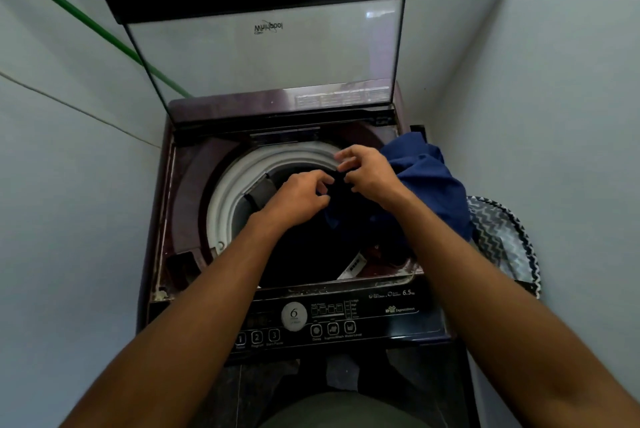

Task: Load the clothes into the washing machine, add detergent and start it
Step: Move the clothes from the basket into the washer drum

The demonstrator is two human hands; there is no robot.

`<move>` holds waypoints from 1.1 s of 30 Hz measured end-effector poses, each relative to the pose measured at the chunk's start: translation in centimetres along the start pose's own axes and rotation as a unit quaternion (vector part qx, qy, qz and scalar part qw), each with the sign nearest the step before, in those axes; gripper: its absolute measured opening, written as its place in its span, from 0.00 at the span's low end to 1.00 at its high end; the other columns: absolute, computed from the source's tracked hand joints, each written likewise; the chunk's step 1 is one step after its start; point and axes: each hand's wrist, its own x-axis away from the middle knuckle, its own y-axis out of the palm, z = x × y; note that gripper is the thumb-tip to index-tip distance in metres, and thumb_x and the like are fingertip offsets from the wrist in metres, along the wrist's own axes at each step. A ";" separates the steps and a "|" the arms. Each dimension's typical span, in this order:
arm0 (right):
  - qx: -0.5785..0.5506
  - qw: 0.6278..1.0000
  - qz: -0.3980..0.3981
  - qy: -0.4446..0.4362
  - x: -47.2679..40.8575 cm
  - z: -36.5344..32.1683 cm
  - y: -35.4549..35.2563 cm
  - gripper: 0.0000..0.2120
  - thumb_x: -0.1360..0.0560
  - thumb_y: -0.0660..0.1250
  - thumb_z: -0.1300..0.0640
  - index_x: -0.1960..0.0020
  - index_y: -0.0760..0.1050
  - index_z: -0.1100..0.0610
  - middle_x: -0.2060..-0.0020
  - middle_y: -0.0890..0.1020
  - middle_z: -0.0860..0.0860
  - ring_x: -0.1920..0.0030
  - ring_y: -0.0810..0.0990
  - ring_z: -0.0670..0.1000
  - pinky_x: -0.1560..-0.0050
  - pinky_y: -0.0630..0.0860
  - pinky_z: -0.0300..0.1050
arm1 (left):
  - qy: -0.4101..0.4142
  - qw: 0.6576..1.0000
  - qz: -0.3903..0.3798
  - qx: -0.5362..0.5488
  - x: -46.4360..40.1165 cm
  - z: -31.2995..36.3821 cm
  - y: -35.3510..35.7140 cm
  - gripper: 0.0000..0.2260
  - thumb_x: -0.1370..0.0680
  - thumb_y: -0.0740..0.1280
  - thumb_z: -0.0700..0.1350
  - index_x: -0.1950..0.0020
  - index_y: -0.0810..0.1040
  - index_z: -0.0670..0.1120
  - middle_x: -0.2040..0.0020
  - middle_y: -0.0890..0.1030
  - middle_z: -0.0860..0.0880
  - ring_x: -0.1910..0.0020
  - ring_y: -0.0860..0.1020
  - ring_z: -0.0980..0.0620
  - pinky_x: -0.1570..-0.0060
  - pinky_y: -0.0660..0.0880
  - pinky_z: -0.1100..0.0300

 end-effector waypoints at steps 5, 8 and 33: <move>0.109 0.984 0.116 -0.076 0.5 1.1 -5.3 0.21 0.31 0.65 0.70 0.44 0.82 0.53 0.47 0.82 0.54 0.51 0.78 0.51 0.47 0.73 0.40 | 0.066 0.995 0.042 0.059 -1.6 4.4 1.5 0.14 0.24 0.70 0.42 0.39 0.80 0.51 0.52 0.81 0.55 0.57 0.79 0.56 0.53 0.74 0.65; 0.214 0.972 0.082 -0.046 0.4 3.5 -8.0 0.32 0.34 0.78 0.52 0.31 0.73 0.44 0.32 0.71 0.55 0.32 0.67 0.59 0.32 0.68 0.57 | 0.106 0.991 0.040 0.068 -2.3 6.6 2.7 0.21 0.26 0.75 0.44 0.34 0.77 0.51 0.41 0.78 0.51 0.50 0.77 0.56 0.48 0.73 0.65; 0.206 0.974 -0.024 -0.095 3.4 3.4 -10.8 0.13 0.31 0.68 0.68 0.50 0.82 0.58 0.57 0.82 0.53 0.57 0.79 0.52 0.60 0.74 0.44 | 0.047 0.998 0.035 0.024 -2.4 9.3 5.7 0.23 0.31 0.74 0.45 0.37 0.77 0.52 0.45 0.81 0.48 0.48 0.79 0.49 0.48 0.77 0.53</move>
